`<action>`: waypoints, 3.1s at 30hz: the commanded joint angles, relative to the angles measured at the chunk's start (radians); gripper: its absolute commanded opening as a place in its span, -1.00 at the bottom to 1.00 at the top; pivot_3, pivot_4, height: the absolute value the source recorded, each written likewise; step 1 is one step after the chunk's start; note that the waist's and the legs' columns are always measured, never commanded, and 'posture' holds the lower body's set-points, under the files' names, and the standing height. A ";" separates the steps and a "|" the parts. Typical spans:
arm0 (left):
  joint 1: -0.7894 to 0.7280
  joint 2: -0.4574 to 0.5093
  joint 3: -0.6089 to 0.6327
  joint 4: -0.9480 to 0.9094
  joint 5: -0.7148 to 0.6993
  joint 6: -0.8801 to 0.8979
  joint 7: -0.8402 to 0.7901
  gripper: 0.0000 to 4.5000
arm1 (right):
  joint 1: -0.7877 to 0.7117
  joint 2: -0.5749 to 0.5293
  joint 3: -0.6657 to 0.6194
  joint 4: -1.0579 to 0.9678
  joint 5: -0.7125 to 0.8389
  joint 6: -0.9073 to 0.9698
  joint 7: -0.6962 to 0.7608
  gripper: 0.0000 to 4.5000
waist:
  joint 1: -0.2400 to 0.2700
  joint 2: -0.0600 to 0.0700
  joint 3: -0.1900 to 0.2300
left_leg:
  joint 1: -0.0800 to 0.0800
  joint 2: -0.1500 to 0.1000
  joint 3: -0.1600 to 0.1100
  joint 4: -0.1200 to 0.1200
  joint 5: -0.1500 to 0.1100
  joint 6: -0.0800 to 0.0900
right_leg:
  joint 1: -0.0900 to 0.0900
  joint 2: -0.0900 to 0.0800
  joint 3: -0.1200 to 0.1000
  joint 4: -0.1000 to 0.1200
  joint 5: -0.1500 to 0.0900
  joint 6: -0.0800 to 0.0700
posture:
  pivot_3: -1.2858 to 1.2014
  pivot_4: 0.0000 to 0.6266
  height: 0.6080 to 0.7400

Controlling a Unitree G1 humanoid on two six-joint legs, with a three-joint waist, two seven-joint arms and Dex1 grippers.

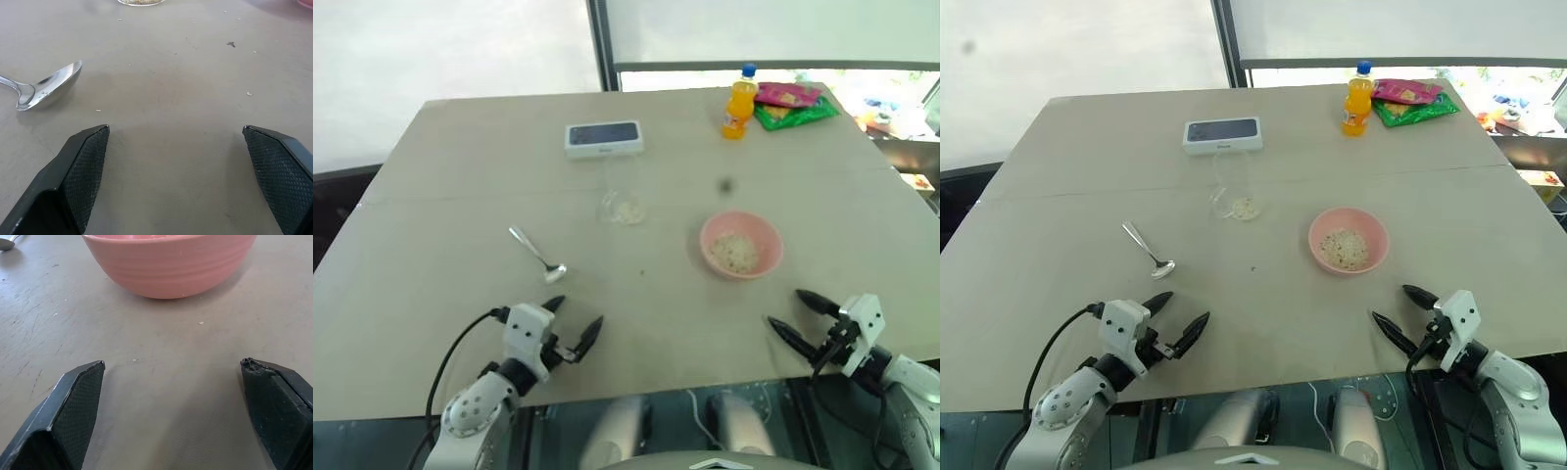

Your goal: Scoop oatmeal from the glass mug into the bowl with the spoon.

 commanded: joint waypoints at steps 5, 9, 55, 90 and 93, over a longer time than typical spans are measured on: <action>0.022 -0.009 -0.003 0.036 -0.009 0.018 -0.007 1.00 | -0.010 0.000 -0.003 0.034 -0.007 -0.010 0.006 0.99 | -0.002 0.000 0.000 | 0.000 0.000 0.000 0.000 0.000 0.000 | 0.000 0.000 0.000 0.000 0.000 0.000 | 0.03 -0.52 1.00; 0.021 -0.007 -0.001 0.038 -0.010 0.015 -0.007 1.00 | -0.015 0.001 0.000 0.042 -0.008 -0.016 0.007 0.99 | -0.002 0.000 0.000 | 0.000 0.000 0.000 0.000 0.000 0.000 | 0.000 0.000 0.000 0.000 0.000 0.000 | 0.03 -0.52 1.00; -0.596 -0.028 0.322 -0.193 -0.427 1.041 0.756 1.00 | -0.274 -0.351 -0.080 -0.439 0.454 0.498 0.114 0.99 | 0.021 -0.014 0.016 | -0.014 -0.002 -0.002 0.005 0.004 -0.003 | -0.010 0.006 -0.009 0.001 0.006 0.000 | 0.03 -0.52 1.00; -0.653 -0.268 0.413 -0.016 -0.012 1.294 0.779 -0.99 | -0.351 -0.258 -0.032 -0.434 0.432 0.516 0.035 1.00 | 0.014 0.005 0.000 | 0.001 -0.001 0.004 0.005 0.003 -0.002 | 0.000 0.008 -0.001 0.005 0.006 0.000 | 0.03 -0.52 1.00; -0.651 -0.263 0.415 -0.015 0.007 1.272 0.767 -0.99 | -0.359 -0.254 -0.028 -0.432 0.429 0.516 0.034 1.00 | 0.011 0.006 -0.001 | 0.001 -0.001 0.004 0.005 0.003 -0.002 | 0.000 0.008 -0.001 0.005 0.006 0.000 | 0.03 -0.52 1.00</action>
